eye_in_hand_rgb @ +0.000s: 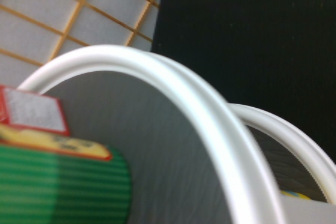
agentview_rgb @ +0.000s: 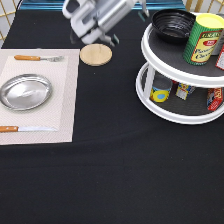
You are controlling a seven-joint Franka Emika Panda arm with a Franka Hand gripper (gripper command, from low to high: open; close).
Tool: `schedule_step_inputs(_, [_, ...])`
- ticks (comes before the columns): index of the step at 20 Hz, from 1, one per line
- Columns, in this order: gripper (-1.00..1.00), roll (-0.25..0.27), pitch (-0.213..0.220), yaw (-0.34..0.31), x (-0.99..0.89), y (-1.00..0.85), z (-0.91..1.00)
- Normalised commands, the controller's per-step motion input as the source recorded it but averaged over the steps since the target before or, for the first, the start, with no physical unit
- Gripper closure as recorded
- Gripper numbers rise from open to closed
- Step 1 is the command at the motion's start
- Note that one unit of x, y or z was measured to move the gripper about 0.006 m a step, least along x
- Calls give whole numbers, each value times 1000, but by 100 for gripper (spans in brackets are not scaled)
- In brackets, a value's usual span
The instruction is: Pick up the bowl from the lazy Susan and put bowl on the plate
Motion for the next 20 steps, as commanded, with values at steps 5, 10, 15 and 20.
schedule_step_inputs(5, [-100,-200,-55,0,-933,402,200])
schedule_step_inputs(10, [-100,-214,28,-13,-679,598,9])
schedule_step_inputs(15, [-100,-190,119,-47,-235,711,10])
schedule_step_inputs(20, [-100,-122,161,-101,0,402,-21])
